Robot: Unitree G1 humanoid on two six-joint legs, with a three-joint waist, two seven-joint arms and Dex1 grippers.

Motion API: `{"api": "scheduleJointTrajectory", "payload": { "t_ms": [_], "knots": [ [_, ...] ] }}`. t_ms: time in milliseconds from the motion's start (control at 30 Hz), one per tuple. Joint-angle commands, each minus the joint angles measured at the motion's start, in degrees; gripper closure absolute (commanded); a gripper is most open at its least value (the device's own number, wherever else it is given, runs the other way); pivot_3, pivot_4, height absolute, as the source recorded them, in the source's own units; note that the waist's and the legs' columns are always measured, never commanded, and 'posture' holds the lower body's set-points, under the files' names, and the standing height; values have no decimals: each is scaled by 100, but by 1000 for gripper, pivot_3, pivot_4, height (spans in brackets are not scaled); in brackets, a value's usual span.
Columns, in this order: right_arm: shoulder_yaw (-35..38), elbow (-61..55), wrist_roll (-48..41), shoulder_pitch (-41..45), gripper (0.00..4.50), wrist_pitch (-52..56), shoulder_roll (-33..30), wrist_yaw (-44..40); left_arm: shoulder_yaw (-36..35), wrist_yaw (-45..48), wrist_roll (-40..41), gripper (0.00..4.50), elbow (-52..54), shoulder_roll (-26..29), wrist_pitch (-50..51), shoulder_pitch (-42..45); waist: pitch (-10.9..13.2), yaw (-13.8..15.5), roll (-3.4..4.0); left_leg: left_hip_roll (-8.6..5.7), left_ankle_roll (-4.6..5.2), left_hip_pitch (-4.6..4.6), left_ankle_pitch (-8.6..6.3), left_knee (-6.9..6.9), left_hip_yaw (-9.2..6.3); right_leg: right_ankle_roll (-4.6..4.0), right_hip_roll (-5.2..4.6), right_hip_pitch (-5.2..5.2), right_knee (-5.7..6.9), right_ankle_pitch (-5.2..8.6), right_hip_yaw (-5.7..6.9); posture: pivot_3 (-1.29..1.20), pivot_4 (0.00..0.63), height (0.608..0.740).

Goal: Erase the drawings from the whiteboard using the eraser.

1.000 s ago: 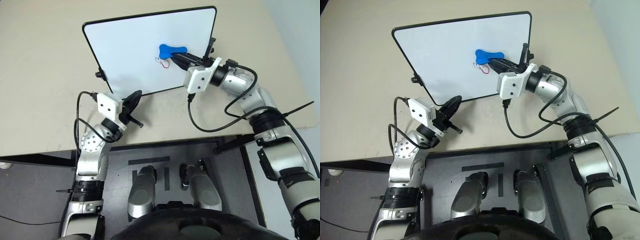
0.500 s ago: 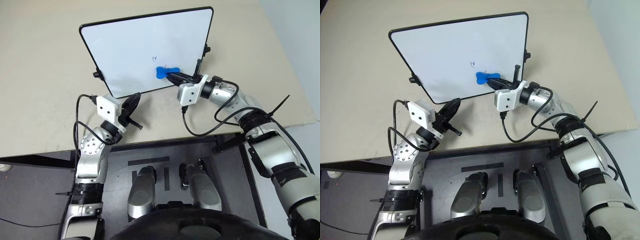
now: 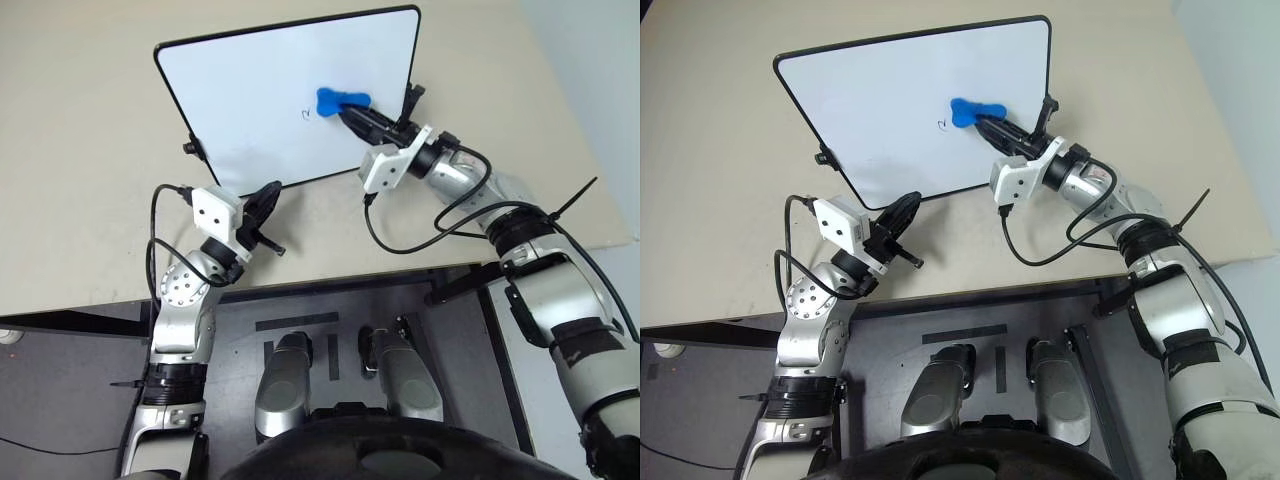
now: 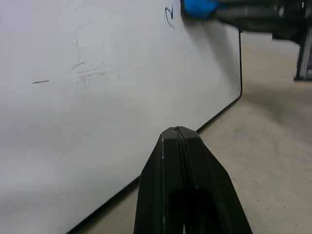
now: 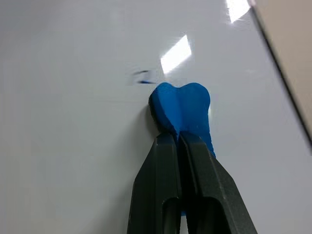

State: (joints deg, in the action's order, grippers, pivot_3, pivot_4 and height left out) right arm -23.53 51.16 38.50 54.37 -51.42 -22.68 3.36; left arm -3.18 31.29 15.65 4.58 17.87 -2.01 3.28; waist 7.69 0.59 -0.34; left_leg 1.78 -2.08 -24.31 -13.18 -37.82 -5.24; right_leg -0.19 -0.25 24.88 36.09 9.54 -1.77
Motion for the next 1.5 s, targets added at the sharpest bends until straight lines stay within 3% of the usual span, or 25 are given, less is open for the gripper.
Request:
{"api": "scheduleJointTrajectory", "payload": {
  "t_ms": [33, 433, 900, 1367, 1500],
  "knots": [
    [72, -40, -88, 116, 4477, 44, -24, 60, 35, 36, -17, 4500, 153, 8, -73, 56, 0, 0, 0, 0, 0, 0, 0, 0, 0, 0, 0, 0, -1, 0, 0, 0, 150, 740],
    [-363, 579, -65, -188, 4477, 20, 249, -622, 27, 17, -23, 4500, 172, 10, -71, 50, 0, -23, 1, 1, -17, 5, -10, 2, 0, -2, 0, 0, -4, -7, 0, 0, 150, 740],
    [-54, -309, 34, 373, 4477, 28, 181, 296, 26, 29, -12, 4500, 167, 7, -77, 46, 1, -49, 2, 1, 1, -9, 1, 14, 1, -2, 1, 22, -9, -6, 0, 0, 150, 740],
    [-627, 292, 326, -62, 4477, 310, 377, -63, 41, 14, -26, 4500, 142, -5, -87, 67, 1, -42, 1, 1, 10, 0, 6, 26, 1, -6, 0, 21, -10, -4, 2, 0, 150, 740],
    [-667, 332, 291, -94, 4477, 328, 381, -134, 36, 27, -19, 4500, 131, 6, -84, 76, 1, -42, 1, 1, -48, 2, -28, 27, 1, -18, 0, 23, -10, -22, 3, 0, 150, 740]
  ]
}}
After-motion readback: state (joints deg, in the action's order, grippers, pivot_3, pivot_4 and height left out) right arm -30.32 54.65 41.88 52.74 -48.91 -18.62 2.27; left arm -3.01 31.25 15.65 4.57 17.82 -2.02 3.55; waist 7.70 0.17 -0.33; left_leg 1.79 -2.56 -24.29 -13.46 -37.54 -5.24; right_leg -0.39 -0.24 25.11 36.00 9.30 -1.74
